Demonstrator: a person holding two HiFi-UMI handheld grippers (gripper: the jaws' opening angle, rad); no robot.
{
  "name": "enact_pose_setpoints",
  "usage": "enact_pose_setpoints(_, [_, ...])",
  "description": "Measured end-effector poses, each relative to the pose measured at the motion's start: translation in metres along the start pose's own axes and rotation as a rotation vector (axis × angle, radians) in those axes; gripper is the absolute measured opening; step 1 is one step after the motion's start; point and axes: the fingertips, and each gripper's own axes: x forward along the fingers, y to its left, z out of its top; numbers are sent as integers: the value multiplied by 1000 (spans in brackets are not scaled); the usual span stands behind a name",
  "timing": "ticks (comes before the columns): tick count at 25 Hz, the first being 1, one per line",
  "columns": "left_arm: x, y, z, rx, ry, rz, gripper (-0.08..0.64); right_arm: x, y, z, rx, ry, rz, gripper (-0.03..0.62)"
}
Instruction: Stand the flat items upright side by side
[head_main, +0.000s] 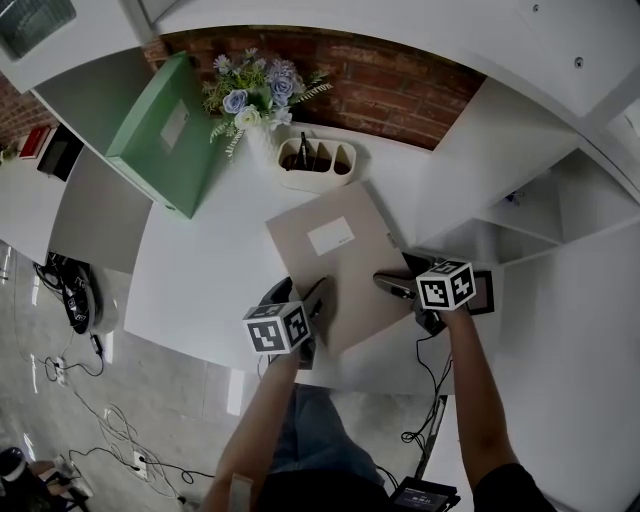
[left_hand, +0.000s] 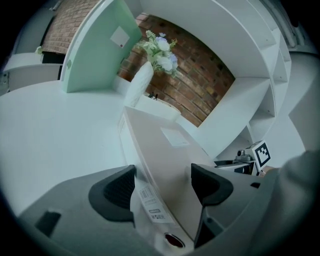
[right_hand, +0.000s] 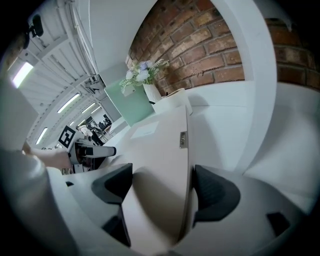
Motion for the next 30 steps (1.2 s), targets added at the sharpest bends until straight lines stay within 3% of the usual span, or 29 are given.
enact_pose_setpoints(3, [-1,6,5,-47,-18,29,322,0,6,-3,18,-28,-28,376])
enact_pose_setpoints(7, [-4,9,6,-15,-7,39,307,-5,16,-7,32,-73,-71,370])
enact_pose_setpoints(12, [-17,11,6,-15,-48,24,305,-12,33,-3,-21,-121,-111,365])
enact_pose_setpoints(19, [-48,2,28,117,-160,-12,305,-28,65,9,-118,-244,-156,364])
enact_pose_setpoints(30, [-125,-7,74,343,-379,-39,307,-48,137,48,-358,-525,-217,364])
